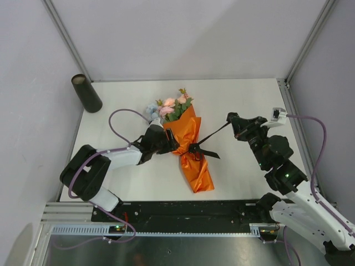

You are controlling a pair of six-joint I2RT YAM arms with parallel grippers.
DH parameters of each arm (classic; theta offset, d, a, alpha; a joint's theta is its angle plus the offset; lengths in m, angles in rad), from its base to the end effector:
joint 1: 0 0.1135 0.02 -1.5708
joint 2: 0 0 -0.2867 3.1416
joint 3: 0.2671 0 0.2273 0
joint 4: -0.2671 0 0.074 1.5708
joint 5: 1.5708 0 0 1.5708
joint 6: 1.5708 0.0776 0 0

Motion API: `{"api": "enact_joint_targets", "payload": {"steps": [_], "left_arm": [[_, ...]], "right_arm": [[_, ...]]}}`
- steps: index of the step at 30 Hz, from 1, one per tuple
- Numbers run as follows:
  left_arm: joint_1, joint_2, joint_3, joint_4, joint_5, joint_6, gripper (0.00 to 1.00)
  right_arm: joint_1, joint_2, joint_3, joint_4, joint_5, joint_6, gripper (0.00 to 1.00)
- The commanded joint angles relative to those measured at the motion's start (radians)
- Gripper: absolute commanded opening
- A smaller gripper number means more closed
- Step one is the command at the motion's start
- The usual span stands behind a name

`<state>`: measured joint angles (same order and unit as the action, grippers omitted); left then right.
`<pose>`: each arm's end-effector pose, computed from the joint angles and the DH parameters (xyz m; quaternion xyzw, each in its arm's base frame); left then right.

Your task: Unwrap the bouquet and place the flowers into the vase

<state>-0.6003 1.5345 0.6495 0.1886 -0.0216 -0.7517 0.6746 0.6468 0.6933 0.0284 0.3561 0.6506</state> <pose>0.2577 -0.1744 0.1711 -0.0731 0.9029 -0.2573 0.3364 0.1370 0.0749 0.3674 0.1218 0.6709 0.3489 0.6429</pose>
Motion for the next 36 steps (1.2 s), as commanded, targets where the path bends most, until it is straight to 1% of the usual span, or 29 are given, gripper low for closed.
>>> {"api": "enact_joint_targets", "payload": {"steps": [1, 11, 14, 20, 22, 27, 29, 32, 36], "left_arm": [[-0.003, 0.023, 0.048, -0.051, -0.063, 0.04, 0.66], [-0.003, 0.042, 0.105, -0.113, -0.075, 0.041, 0.66], [-0.003, 0.03, 0.118, -0.131, -0.073, 0.037, 0.66], [-0.003, -0.059, 0.168, -0.17, -0.032, 0.061, 0.7], [-0.003, -0.092, 0.206, -0.217, -0.012, 0.086, 0.72], [-0.003, -0.193, 0.297, -0.323, 0.048, 0.139, 0.76], [-0.002, -0.255, 0.31, -0.368, 0.07, 0.155, 0.77], [-0.003, -0.355, 0.311, -0.441, 0.106, 0.192, 0.8], [-0.003, -0.507, 0.295, -0.537, 0.12, 0.298, 0.88]], "right_arm": [[-0.033, -0.01, 0.108, 0.049, 0.044, -0.043, 0.0], [-0.117, 0.018, 0.234, 0.062, 0.052, -0.092, 0.0], [-0.144, 0.04, 0.238, 0.068, 0.026, -0.107, 0.0], [-0.178, 0.149, 0.205, -0.034, -0.014, -0.084, 0.0], [-0.198, 0.178, 0.168, -0.066, -0.042, -0.054, 0.05], [-0.258, 0.246, 0.142, -0.195, -0.18, -0.004, 0.46], [-0.263, 0.261, 0.14, -0.24, -0.223, -0.01, 0.55], [-0.248, 0.284, 0.127, -0.272, -0.321, -0.063, 0.58], [-0.166, 0.32, 0.096, -0.278, -0.388, -0.099, 0.56]]}}
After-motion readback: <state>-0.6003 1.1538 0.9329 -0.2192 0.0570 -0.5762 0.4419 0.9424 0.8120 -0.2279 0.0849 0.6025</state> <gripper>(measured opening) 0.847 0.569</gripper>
